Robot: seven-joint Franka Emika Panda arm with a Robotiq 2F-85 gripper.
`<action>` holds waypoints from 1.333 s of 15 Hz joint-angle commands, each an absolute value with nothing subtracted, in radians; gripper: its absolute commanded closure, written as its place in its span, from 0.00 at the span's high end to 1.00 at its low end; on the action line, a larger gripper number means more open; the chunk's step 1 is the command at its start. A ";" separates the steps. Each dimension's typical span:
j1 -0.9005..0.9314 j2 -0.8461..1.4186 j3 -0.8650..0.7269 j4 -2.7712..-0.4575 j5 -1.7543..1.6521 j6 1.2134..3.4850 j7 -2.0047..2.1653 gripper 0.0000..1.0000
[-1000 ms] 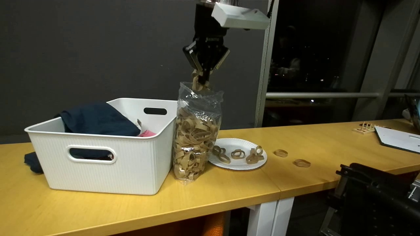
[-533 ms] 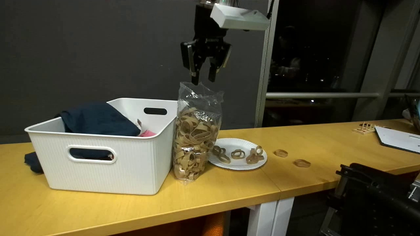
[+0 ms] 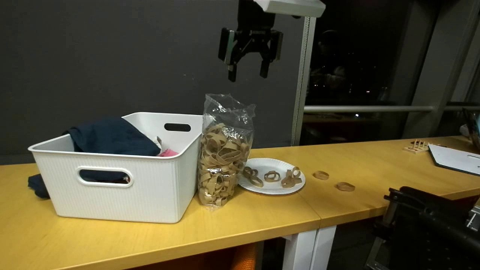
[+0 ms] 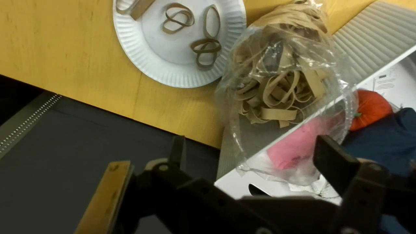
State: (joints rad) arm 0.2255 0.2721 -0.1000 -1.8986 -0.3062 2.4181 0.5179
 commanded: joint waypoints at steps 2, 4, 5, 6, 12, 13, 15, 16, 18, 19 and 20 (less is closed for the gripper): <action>0.172 0.158 -0.101 -2.022 -0.328 2.398 0.568 1.00; 0.135 0.173 -0.101 -2.040 -0.318 2.426 0.554 1.00; 0.118 0.186 -0.103 -2.044 -0.315 2.434 0.552 1.00; 0.104 0.205 -0.103 -2.046 -0.307 2.448 0.547 1.00; 0.053 0.312 -0.119 -2.046 -0.275 2.505 0.534 1.00; 0.049 0.336 -0.123 -2.041 -0.267 2.518 0.532 1.00; 0.044 0.381 -0.130 -2.035 -0.245 2.554 0.520 1.00; 0.042 0.401 -0.133 -2.036 -0.230 2.570 0.512 1.00; 0.037 0.439 -0.136 -2.051 -0.199 2.639 0.497 1.00; 0.030 0.465 -0.130 -2.051 -0.170 2.671 0.475 1.00; 0.019 0.491 -0.116 -2.053 -0.134 2.708 0.444 1.00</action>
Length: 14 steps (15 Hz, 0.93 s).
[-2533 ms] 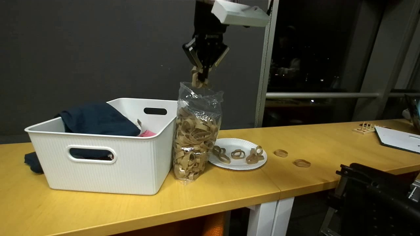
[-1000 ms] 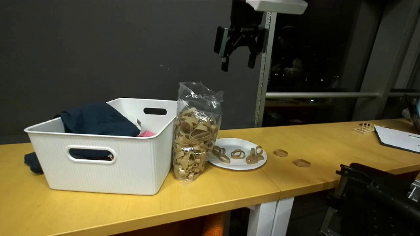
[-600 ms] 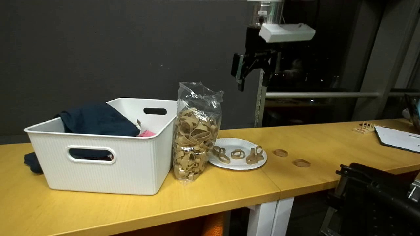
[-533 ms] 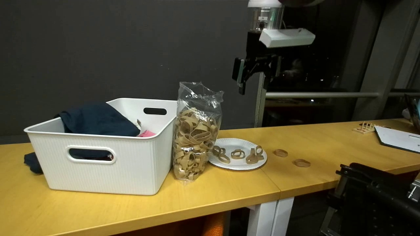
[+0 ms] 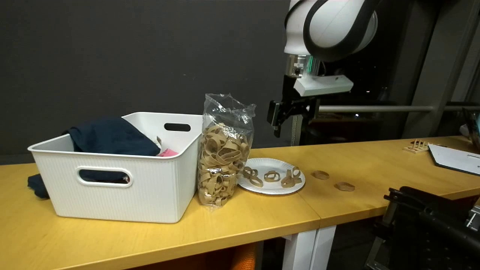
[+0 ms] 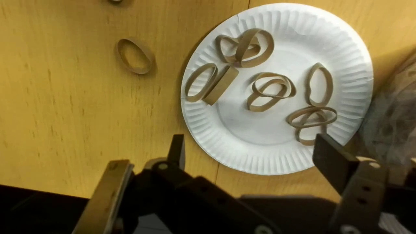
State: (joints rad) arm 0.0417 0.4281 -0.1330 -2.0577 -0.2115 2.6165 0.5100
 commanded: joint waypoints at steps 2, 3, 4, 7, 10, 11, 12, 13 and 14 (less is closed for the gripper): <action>-0.010 0.531 -0.079 -2.053 -0.054 2.777 0.356 1.00; -0.020 0.554 -0.067 -2.050 -0.027 2.812 0.321 1.00; -0.039 0.575 -0.044 -2.043 0.001 2.837 0.271 1.00; -0.106 0.622 0.051 -2.032 0.081 2.890 0.136 1.00; -0.154 0.664 0.123 -2.010 0.125 2.892 0.038 1.00; -0.160 0.679 0.130 -1.997 0.127 2.889 0.018 1.00; -0.160 0.688 0.129 -1.988 0.126 2.885 0.008 1.00; -0.158 0.701 0.123 -1.970 0.123 2.878 0.004 1.00; -0.148 0.713 0.108 -1.952 0.115 2.870 0.008 1.00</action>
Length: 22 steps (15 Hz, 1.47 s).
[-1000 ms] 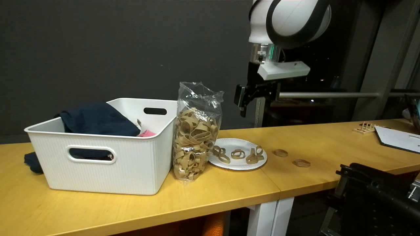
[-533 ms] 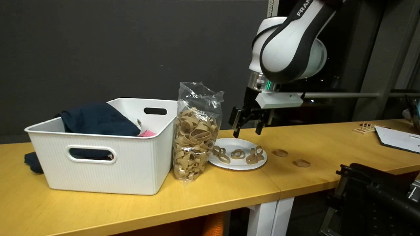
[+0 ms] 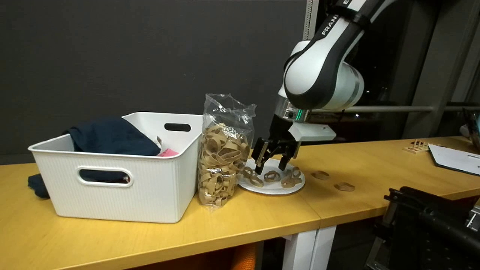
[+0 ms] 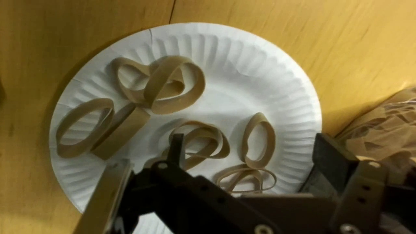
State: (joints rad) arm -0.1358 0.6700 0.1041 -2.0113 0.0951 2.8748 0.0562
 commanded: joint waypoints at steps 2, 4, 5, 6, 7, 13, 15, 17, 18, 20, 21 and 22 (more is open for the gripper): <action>-0.129 0.735 0.080 -1.919 0.105 2.861 0.022 1.00; -0.116 0.757 0.063 -1.889 0.099 2.850 0.031 1.00; -0.113 0.769 0.057 -1.876 0.099 2.849 0.034 1.00; -0.109 0.780 0.053 -1.865 0.097 2.848 0.035 1.00; -0.107 0.789 0.051 -1.856 0.097 2.850 0.035 1.00; -0.091 0.828 0.040 -1.815 0.095 2.847 0.041 1.00; -0.088 0.835 0.038 -1.807 0.094 2.847 0.041 0.88; -0.086 0.840 0.036 -1.801 0.094 2.846 0.040 0.68; -0.085 0.841 0.036 -1.799 0.094 2.846 0.040 0.58; -0.086 0.842 0.034 -1.794 0.094 2.845 0.040 0.44; -0.086 0.842 0.032 -1.793 0.094 2.846 0.041 0.36; -0.086 0.842 0.031 -1.792 0.094 2.846 0.041 0.29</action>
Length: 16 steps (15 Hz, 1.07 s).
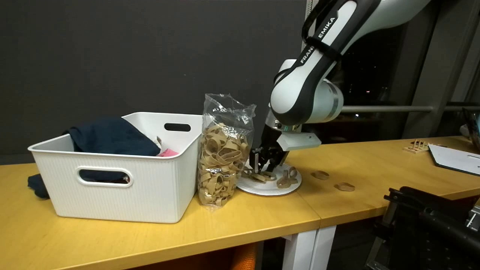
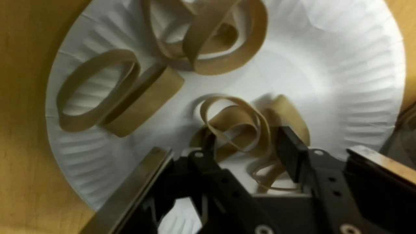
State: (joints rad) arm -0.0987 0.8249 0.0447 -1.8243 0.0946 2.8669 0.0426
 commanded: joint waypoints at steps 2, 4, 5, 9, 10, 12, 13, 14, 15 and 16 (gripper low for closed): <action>-0.085 0.841 0.027 -1.793 0.094 2.848 0.042 0.14; -0.084 0.836 0.025 -1.796 0.094 2.851 0.043 0.01; -0.085 0.833 0.026 -1.797 0.095 2.852 0.042 0.00; -0.077 0.822 0.023 -1.802 0.093 2.857 0.044 0.01; -0.077 0.817 0.025 -1.804 0.094 2.856 0.043 0.01; -0.074 0.805 0.027 -1.813 0.095 2.859 0.042 0.01; -0.072 0.798 0.028 -1.817 0.095 2.859 0.042 0.01; -0.071 0.788 0.030 -1.823 0.096 2.861 0.042 0.01; -0.066 0.775 0.028 -1.833 0.096 2.861 0.045 0.01; -0.055 0.751 0.020 -1.849 0.092 2.854 0.051 0.01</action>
